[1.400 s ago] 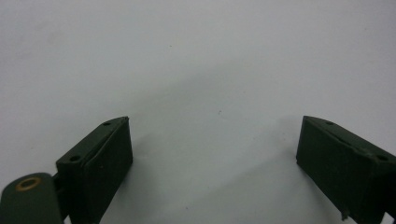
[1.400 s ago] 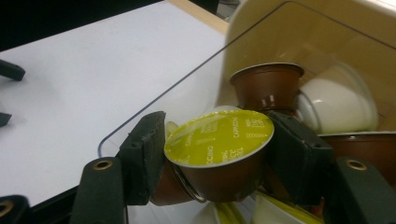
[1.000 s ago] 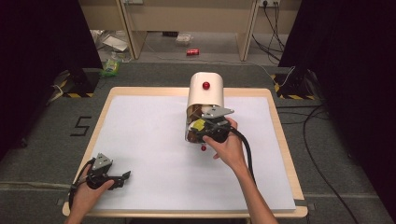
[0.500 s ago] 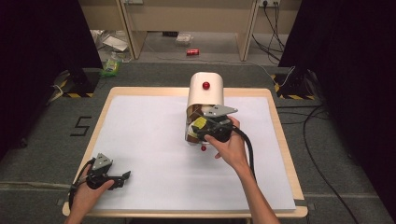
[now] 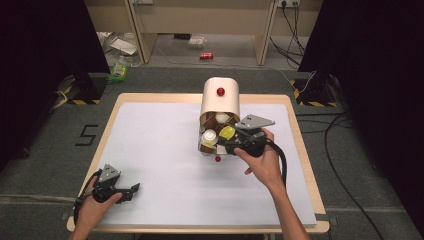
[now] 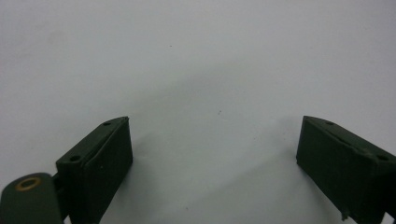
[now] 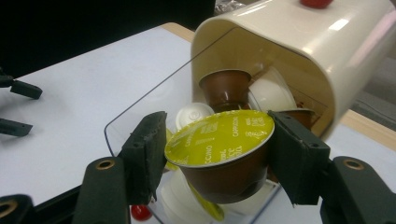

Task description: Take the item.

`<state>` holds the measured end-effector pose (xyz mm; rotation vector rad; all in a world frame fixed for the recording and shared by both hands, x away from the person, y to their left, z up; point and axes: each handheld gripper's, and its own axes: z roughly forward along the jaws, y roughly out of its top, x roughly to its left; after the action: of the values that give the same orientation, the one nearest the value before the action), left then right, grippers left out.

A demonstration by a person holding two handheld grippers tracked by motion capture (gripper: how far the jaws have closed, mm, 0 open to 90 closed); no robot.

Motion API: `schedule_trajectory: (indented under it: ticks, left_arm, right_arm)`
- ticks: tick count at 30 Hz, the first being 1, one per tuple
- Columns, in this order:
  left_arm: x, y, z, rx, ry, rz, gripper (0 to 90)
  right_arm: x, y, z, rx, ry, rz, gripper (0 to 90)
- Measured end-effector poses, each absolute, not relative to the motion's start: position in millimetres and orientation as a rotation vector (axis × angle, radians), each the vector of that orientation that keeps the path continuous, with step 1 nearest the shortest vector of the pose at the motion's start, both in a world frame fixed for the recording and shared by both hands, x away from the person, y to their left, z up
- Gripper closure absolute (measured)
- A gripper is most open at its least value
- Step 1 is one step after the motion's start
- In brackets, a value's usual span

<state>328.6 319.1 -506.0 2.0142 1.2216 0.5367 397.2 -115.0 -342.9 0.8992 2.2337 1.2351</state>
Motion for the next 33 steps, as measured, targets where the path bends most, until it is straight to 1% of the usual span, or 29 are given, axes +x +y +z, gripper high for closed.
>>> schedule_trajectory:
  ticks: [5,14,18,25,33]
  left_arm:
    - [328.6,319.1,-506.0,2.014,1.222,0.537,10.1]
    - [328.7,319.1,-506.0,2.014,1.222,0.537,10.0]
    - [328.6,318.9,-506.0,2.014,1.223,0.538,9.9]
    - [328.7,319.1,-506.0,2.014,1.222,0.537,9.9]
    - [328.7,319.1,-506.0,2.014,1.222,0.537,9.9]
  right_arm:
    - [391.4,-126.6,-342.2,0.907,2.219,1.234,40.7]
    - [380.8,-159.7,-341.7,0.948,2.169,1.218,40.7]
    - [377.1,-167.6,-346.1,0.959,2.159,1.201,40.7]
    - [372.0,-183.0,-363.5,1.001,2.166,1.166,40.7]
    - [372.2,-196.0,-370.5,1.041,2.143,1.136,40.7]
